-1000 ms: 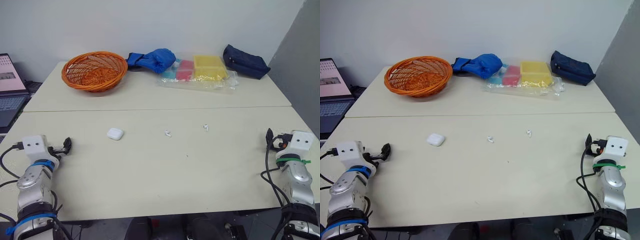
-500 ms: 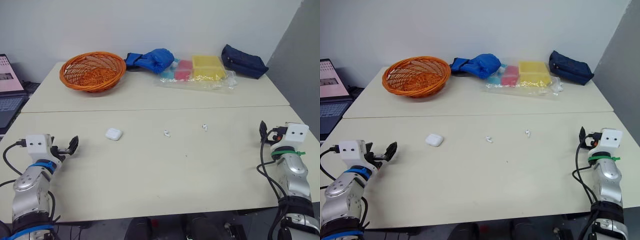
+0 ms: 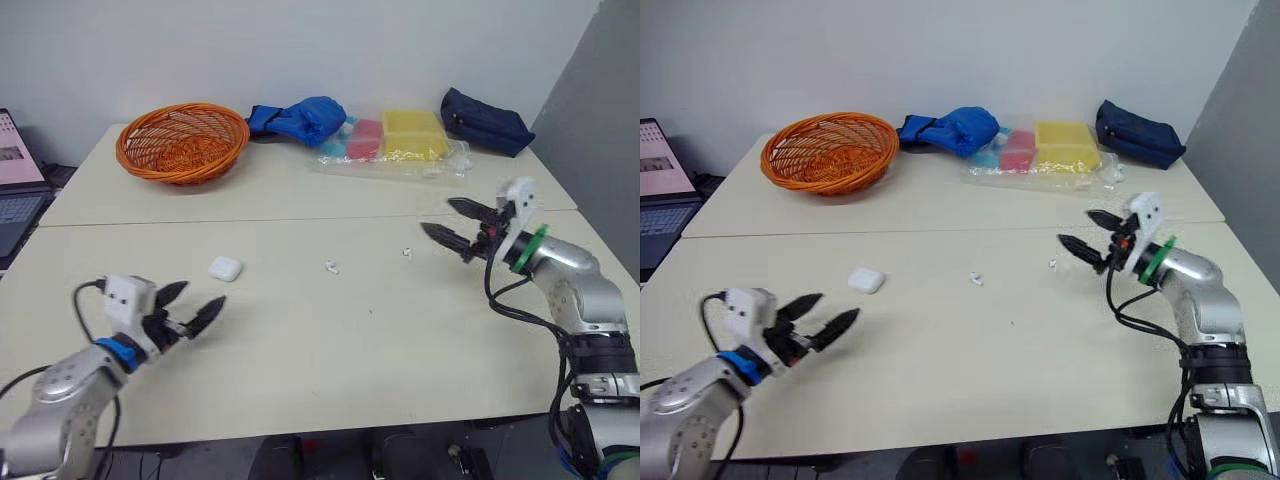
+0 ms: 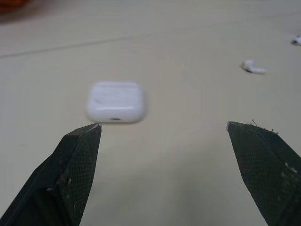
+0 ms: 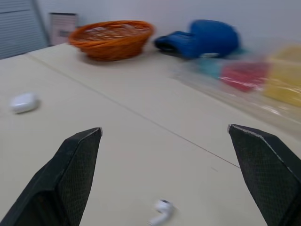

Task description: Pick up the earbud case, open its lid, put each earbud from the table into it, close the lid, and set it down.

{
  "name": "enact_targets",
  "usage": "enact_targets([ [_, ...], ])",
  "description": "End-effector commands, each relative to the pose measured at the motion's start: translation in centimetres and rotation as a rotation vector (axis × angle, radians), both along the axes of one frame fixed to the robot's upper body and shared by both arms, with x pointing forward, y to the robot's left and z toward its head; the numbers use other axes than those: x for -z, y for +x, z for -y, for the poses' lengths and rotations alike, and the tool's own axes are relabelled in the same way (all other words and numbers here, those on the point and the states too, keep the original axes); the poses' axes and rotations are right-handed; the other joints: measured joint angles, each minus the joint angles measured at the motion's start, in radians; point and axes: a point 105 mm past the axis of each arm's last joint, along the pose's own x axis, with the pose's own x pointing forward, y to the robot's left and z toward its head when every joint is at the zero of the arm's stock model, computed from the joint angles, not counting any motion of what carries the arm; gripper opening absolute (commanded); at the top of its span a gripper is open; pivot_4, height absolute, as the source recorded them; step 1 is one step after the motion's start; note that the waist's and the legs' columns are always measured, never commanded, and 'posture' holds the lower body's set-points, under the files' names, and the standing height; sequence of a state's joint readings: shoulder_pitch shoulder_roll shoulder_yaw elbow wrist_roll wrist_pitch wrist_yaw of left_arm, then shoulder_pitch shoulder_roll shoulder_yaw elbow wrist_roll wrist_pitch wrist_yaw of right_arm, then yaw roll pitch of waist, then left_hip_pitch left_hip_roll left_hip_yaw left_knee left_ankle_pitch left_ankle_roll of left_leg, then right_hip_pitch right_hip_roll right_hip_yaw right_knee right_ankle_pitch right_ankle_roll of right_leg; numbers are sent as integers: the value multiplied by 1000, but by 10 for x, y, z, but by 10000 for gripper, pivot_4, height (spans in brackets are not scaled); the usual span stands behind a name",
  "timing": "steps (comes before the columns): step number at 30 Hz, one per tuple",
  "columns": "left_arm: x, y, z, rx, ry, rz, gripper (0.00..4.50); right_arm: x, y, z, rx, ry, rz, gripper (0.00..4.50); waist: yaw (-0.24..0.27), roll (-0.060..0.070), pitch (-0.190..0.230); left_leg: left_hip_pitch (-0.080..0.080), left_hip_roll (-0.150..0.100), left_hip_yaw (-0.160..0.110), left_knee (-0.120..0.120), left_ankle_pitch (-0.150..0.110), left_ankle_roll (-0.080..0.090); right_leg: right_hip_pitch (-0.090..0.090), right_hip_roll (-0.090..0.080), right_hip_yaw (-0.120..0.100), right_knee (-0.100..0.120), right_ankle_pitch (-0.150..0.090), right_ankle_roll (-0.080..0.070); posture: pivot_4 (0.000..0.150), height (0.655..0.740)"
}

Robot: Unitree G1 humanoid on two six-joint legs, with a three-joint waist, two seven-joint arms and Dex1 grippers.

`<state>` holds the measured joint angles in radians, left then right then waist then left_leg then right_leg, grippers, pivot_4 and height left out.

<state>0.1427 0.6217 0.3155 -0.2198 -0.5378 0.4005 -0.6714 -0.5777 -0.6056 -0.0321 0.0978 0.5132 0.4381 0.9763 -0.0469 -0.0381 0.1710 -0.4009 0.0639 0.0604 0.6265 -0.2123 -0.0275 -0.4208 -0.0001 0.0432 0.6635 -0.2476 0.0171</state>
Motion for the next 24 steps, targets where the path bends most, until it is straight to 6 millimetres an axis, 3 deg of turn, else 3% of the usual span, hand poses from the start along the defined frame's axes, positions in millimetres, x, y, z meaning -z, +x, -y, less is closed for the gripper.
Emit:
enact_targets([
  [1, -1, 12, 1, -14, 33, 38, 44694, -19, -28, -34, -236, 3, -29, 45000, 5, 0, 0, 0, 0, 0, 0, 0, 0, 0, 0, 0, -1, 0, -1, 1500, 7400],
  [6, 0, 37, -28, -151, 104, 86, 44694, -20, -51, -60, -384, -56, -51, 45000, 15, -1, 0, -1, -1, -1, 0, 0, 0, 0, 1, -1, 0, -1, -1, 1500, 7400],
  [11, 4, 40, -38, -156, 134, 101, 44694, -20, -58, -64, -405, -67, -64, 45000, 15, -1, 0, -1, 0, -1, 0, 0, 0, -1, 1, -1, -1, -1, -1, 1500, 7400],
  [18, 25, 58, -23, -102, 68, 60, 44694, -29, -63, -68, -412, -64, -59, 45000, 19, -1, 0, -2, 0, -1, 1, 0, 0, 0, 0, -3, 0, 0, -1, 1500, 7400],
  [24, 26, 70, -5, -45, 42, 71, 44694, -30, -64, -66, -415, -82, -66, 45000, 23, -1, 0, -2, 0, -1, 1, 0, 0, 0, 0, -3, 0, 0, 0, 1500, 7400],
])
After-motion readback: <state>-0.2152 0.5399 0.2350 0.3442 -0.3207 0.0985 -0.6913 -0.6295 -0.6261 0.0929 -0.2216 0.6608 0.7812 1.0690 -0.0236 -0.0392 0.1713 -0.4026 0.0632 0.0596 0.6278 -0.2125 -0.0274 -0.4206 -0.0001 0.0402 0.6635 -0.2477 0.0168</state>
